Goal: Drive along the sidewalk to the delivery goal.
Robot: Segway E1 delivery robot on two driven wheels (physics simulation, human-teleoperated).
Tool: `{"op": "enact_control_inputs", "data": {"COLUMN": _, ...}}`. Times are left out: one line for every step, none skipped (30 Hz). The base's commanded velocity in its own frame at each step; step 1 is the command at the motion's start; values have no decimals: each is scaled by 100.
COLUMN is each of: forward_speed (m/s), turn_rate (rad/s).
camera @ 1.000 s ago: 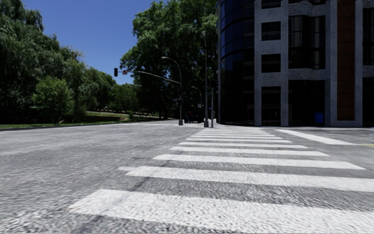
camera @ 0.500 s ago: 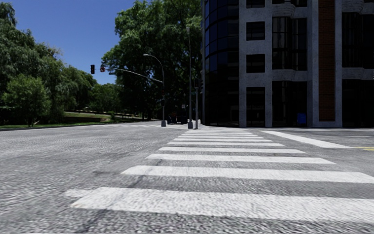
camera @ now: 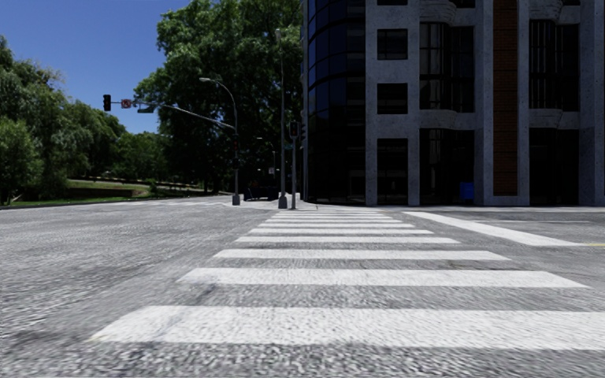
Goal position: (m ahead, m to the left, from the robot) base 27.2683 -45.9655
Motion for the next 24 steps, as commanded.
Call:
{"op": "enact_control_inputs", "data": {"forward_speed": 196, "turn_rate": -12}}
{"op": "enact_control_inputs", "data": {"forward_speed": 196, "turn_rate": -12}}
{"op": "enact_control_inputs", "data": {"forward_speed": 196, "turn_rate": -12}}
{"op": "enact_control_inputs", "data": {"forward_speed": 196, "turn_rate": -13}}
{"op": "enact_control_inputs", "data": {"forward_speed": 196, "turn_rate": -15}}
{"op": "enact_control_inputs", "data": {"forward_speed": 196, "turn_rate": -15}}
{"op": "enact_control_inputs", "data": {"forward_speed": 196, "turn_rate": -18}}
{"op": "enact_control_inputs", "data": {"forward_speed": 196, "turn_rate": -21}}
{"op": "enact_control_inputs", "data": {"forward_speed": 196, "turn_rate": -25}}
{"op": "enact_control_inputs", "data": {"forward_speed": 196, "turn_rate": -25}}
{"op": "enact_control_inputs", "data": {"forward_speed": 196, "turn_rate": -32}}
{"op": "enact_control_inputs", "data": {"forward_speed": 196, "turn_rate": -36}}
{"op": "enact_control_inputs", "data": {"forward_speed": 196, "turn_rate": -36}}
{"op": "enact_control_inputs", "data": {"forward_speed": 196, "turn_rate": -36}}
{"op": "enact_control_inputs", "data": {"forward_speed": 196, "turn_rate": -37}}
{"op": "enact_control_inputs", "data": {"forward_speed": 196, "turn_rate": -37}}
{"op": "enact_control_inputs", "data": {"forward_speed": 196, "turn_rate": -37}}
{"op": "enact_control_inputs", "data": {"forward_speed": 196, "turn_rate": -37}}
{"op": "enact_control_inputs", "data": {"forward_speed": 196, "turn_rate": -37}}
{"op": "enact_control_inputs", "data": {"forward_speed": 196, "turn_rate": -37}}
{"op": "enact_control_inputs", "data": {"forward_speed": 196, "turn_rate": -37}}
{"op": "enact_control_inputs", "data": {"forward_speed": 196, "turn_rate": -37}}
{"op": "enact_control_inputs", "data": {"forward_speed": 196, "turn_rate": -37}}
{"op": "enact_control_inputs", "data": {"forward_speed": 196, "turn_rate": -37}}
